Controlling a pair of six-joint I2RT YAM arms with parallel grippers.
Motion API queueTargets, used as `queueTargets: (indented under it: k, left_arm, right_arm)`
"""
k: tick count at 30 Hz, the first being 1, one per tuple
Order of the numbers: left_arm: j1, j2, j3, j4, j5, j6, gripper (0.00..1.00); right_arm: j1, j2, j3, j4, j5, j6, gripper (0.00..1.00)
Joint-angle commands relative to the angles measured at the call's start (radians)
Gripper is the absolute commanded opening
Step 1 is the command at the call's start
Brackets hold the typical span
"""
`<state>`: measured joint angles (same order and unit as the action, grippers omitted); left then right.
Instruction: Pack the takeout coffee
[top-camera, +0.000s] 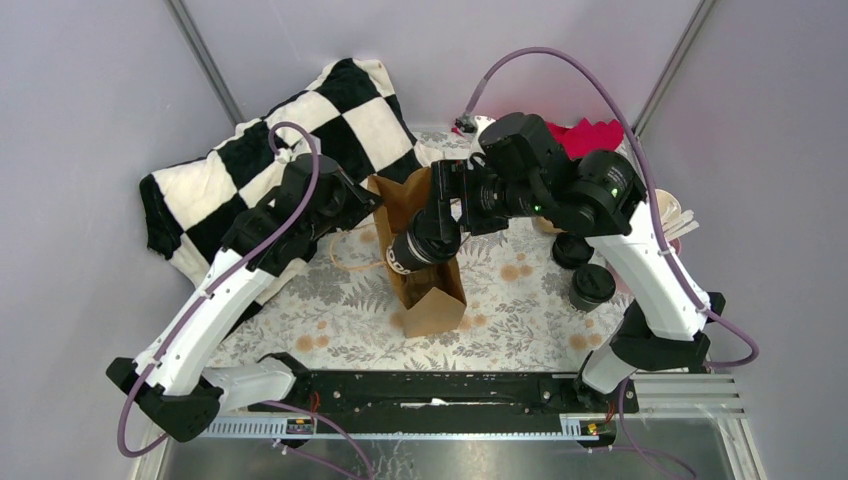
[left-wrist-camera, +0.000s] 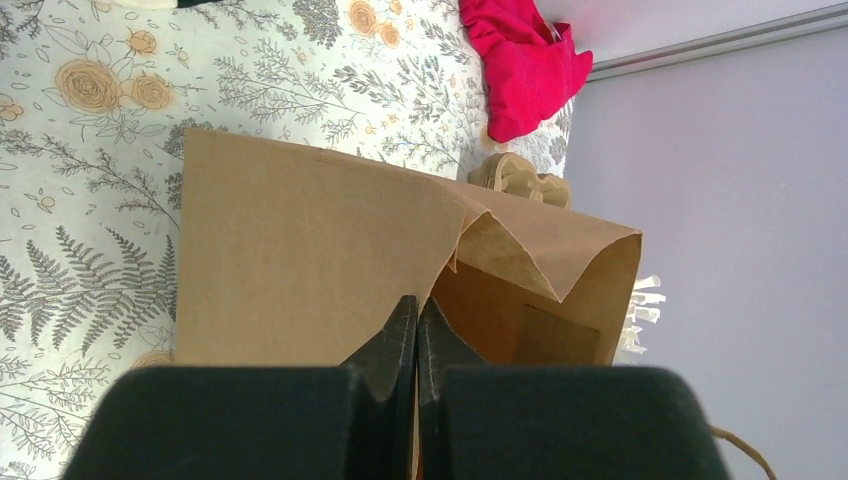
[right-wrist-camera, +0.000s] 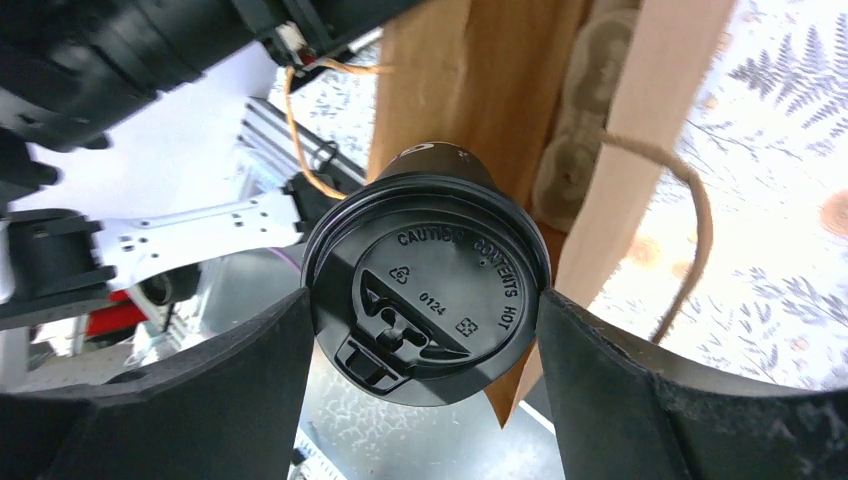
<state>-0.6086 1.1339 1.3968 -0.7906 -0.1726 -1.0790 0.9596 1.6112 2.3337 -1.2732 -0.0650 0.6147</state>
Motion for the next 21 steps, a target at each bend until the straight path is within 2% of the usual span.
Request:
queueTargets:
  k: [1,8,15,21]
  left_arm:
    - [-0.003,-0.036,-0.005,0.059,-0.004,-0.022,0.0]
    - [-0.003,-0.04,0.005,0.067,0.011,-0.042,0.0]
    - [-0.005,-0.026,0.017,0.036,-0.001,-0.146,0.0]
    - [-0.006,-0.009,0.019,0.026,-0.008,-0.169,0.0]
  right_arm:
    - [0.039,0.003,0.047,-0.114,0.187,-0.001,0.72]
    - [0.092,0.069,0.101,-0.199,0.3,0.0,0.71]
    - [0.128,0.128,0.135,-0.196,0.343,0.032,0.71]
    - [0.165,0.174,0.12,-0.165,0.354,0.05,0.72]
